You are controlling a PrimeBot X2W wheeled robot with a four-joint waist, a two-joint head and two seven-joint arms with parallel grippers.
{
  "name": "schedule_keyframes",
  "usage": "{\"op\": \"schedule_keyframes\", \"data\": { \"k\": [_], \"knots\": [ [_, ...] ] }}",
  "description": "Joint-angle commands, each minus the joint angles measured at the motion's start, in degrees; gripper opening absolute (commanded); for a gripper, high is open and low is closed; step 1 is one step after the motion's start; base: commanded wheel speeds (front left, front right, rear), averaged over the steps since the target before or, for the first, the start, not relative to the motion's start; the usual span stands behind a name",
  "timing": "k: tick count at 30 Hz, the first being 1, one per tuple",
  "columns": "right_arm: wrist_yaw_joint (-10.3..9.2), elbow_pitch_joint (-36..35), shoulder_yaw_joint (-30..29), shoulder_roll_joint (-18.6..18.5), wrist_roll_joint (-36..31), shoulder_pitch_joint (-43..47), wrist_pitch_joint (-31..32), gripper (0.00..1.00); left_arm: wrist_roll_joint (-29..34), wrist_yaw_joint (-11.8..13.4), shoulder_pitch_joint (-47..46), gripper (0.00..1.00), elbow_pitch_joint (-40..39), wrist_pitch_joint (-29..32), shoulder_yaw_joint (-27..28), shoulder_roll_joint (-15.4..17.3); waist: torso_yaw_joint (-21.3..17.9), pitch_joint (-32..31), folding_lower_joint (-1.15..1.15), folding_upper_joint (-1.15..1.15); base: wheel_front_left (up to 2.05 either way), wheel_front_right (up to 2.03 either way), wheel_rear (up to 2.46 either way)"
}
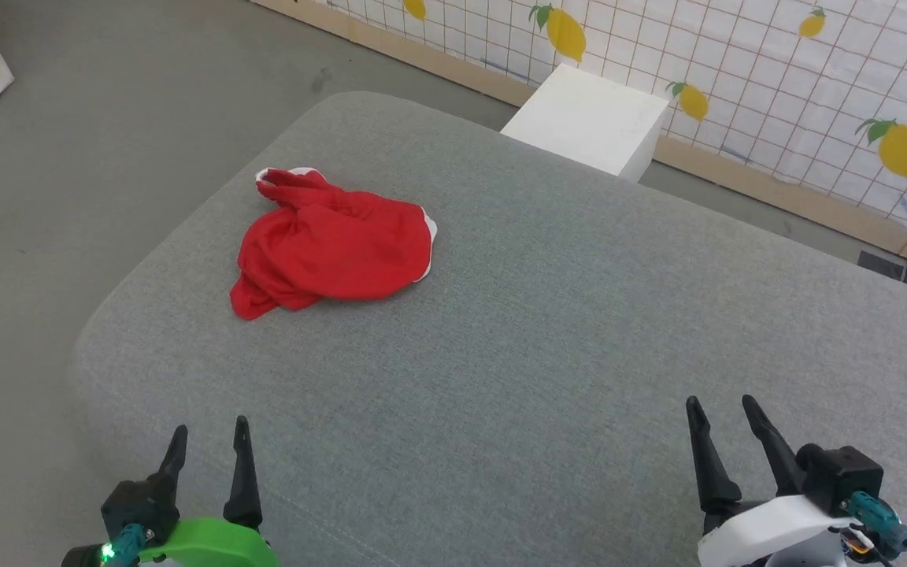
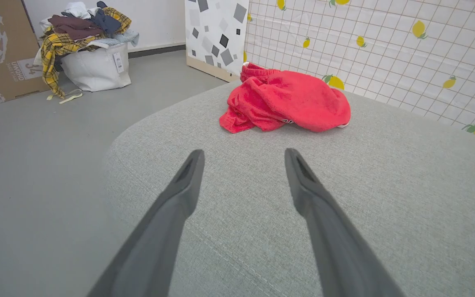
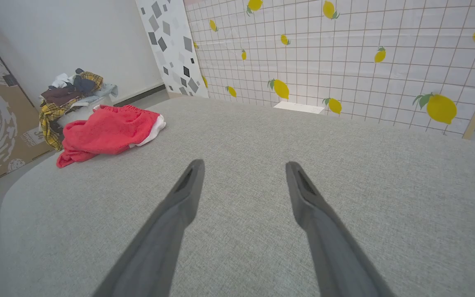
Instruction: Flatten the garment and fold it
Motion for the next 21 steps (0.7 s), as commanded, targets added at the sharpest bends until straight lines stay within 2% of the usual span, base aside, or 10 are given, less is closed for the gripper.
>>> {"op": "schedule_keyframes", "data": {
  "k": [1, 6, 12, 14, 17, 21],
  "knots": [
    [-0.08, -0.30, -0.21, -0.04, 0.03, 0.43, -0.35, 1.00, -0.47, -0.71, -0.91, 1.00, 0.42, -0.43, -0.28, 0.51, -0.07, 0.38, 0.00, 0.56, 0.00, 0.00, 0.00],
    [-0.08, -0.90, -0.02, -0.04, -1.98, -1.34, -0.35, 1.00, -4.06, -2.67, -9.14, 1.00, 2.17, 2.75, -0.57, 3.58, -1.51, 3.66, 0.00, 0.56, 0.00, 0.00, 0.00],
    [-0.08, -1.22, -1.11, -0.04, -5.35, -4.08, -0.19, 1.00, -14.53, -3.74, -22.46, 1.00, 7.77, 11.78, -0.56, 8.99, -5.28, 9.66, 0.00, 0.56, 0.00, 0.00, 0.00],
    [-0.08, -1.53, -1.87, -0.04, -6.37, -4.65, 0.15, 1.00, -18.40, -3.79, -26.05, 1.00, 8.83, 15.44, -2.13, 11.32, -6.38, 11.54, 0.00, 0.56, 0.00, 0.00, 0.00],
    [-0.08, -2.79, -3.25, -0.04, -8.09, -5.43, 0.99, 1.00, -25.30, -3.81, -31.14, 1.00, 9.92, 21.22, -5.82, 16.76, -8.58, 15.39, 0.00, 0.56, 0.00, 0.00, 0.00],
    [-0.08, -4.42, -4.39, -0.04, -9.41, -6.03, 1.85, 1.00, -31.13, -3.82, -35.09, 1.00, 12.01, 24.07, -9.37, 21.43, -10.85, 19.05, 0.00, 0.56, 0.00, 0.00, 0.00]
  ]
}}
